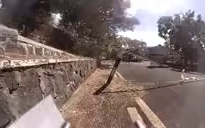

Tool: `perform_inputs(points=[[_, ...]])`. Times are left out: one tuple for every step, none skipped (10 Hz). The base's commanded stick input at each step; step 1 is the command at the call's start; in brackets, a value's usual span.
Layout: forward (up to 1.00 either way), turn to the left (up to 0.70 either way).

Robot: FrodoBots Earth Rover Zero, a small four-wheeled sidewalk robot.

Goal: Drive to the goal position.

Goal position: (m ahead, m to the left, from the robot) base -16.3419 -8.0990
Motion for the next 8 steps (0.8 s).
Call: perform_inputs(points=[[0.0,-0.7],[0.0,-0.7],[0.0,-0.7],[0.0,-0.64],[0.0,-0.55],[0.0,-0.5],[0.0,-0.5],[0.0,-0.5]])
